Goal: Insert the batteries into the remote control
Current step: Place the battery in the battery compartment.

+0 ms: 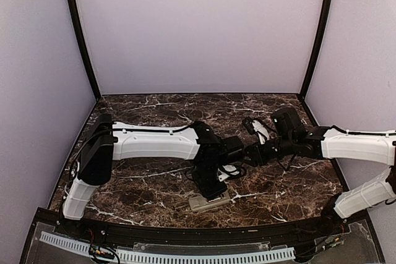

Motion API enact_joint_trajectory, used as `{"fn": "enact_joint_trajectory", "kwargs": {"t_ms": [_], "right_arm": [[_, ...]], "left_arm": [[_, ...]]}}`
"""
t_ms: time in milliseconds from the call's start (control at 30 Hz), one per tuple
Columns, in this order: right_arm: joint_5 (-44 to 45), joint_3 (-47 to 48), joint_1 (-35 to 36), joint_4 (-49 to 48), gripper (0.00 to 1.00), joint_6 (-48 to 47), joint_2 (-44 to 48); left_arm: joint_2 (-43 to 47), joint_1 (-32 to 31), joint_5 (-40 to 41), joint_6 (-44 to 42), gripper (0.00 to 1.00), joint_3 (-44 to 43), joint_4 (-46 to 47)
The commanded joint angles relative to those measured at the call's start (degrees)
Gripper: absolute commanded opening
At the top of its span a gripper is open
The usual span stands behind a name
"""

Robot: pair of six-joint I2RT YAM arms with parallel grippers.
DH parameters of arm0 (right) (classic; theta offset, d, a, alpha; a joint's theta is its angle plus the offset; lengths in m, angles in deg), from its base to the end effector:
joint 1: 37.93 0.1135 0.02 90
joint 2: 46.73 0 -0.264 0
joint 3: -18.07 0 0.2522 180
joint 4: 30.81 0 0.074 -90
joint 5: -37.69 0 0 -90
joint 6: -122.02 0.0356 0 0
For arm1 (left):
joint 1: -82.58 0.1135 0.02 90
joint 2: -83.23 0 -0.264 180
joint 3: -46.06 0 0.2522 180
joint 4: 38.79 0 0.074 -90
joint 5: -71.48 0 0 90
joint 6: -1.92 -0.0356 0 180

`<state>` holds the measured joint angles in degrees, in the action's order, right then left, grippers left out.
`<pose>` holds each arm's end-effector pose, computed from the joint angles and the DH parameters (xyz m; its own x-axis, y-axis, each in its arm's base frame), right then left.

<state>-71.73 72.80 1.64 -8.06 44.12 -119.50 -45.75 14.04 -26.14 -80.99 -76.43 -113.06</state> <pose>0.1952 0.1767 0.2173 -0.6590 -0.2881 -0.6948 -0.6716 0.6413 0.3711 0.1618 -0.4244 0.1824 -0.4732 0.8693 -0.1432 0.8786 0.4536 -0.1497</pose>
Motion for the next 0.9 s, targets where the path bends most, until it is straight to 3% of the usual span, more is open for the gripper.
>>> {"fn": "enact_joint_trajectory", "kwargs": {"t_ms": [0,167,500,867], "right_arm": [[0.3,-1.0,-0.5,-1.8,0.46,-0.2,0.4],[0.3,-1.2,-0.5,-1.8,0.46,-0.2,0.5],[-0.2,-1.6,-0.5,-2.1,0.47,-0.2,0.5],[-1.4,-1.4,-0.5,-1.8,0.47,0.0,0.2]], "left_arm": [[0.2,-0.3,0.8,-0.6,0.0,-1.4,-1.4],[-0.1,-0.3,0.6,-0.7,0.01,-1.6,-1.2],[-0.5,-0.3,-0.4,-1.0,0.22,-2.2,-1.3],[0.2,-0.3,1.9,-1.7,0.31,-5.2,-3.2]]}}
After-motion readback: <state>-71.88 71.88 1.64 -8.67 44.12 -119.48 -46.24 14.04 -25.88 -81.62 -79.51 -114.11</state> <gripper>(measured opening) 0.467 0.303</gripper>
